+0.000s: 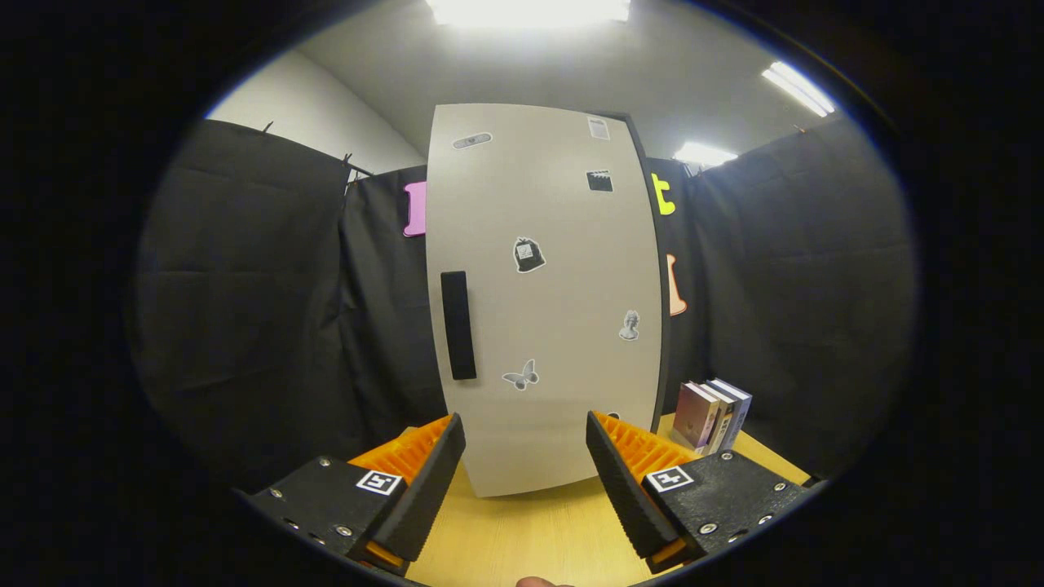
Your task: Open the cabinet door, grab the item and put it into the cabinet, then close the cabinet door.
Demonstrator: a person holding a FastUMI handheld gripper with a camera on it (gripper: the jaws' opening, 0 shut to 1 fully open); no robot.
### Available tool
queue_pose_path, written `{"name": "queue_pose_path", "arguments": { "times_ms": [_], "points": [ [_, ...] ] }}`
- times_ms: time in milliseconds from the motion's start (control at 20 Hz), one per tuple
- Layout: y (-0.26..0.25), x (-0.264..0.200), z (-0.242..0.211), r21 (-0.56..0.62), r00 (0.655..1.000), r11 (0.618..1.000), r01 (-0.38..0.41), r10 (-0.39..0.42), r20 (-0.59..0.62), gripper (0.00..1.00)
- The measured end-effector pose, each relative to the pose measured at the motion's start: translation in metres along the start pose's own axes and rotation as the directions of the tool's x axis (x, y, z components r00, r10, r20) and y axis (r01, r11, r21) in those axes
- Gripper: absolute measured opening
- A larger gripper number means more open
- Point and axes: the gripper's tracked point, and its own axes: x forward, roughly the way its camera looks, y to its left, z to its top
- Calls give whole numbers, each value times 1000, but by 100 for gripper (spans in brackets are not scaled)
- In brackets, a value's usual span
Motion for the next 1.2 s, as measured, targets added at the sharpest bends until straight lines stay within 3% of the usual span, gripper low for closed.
{"name": "queue_pose_path", "arguments": {
  "times_ms": [1200],
  "points": [
    [-1,8,11,34,1000,999,13,-14,21,93]
  ]
}}
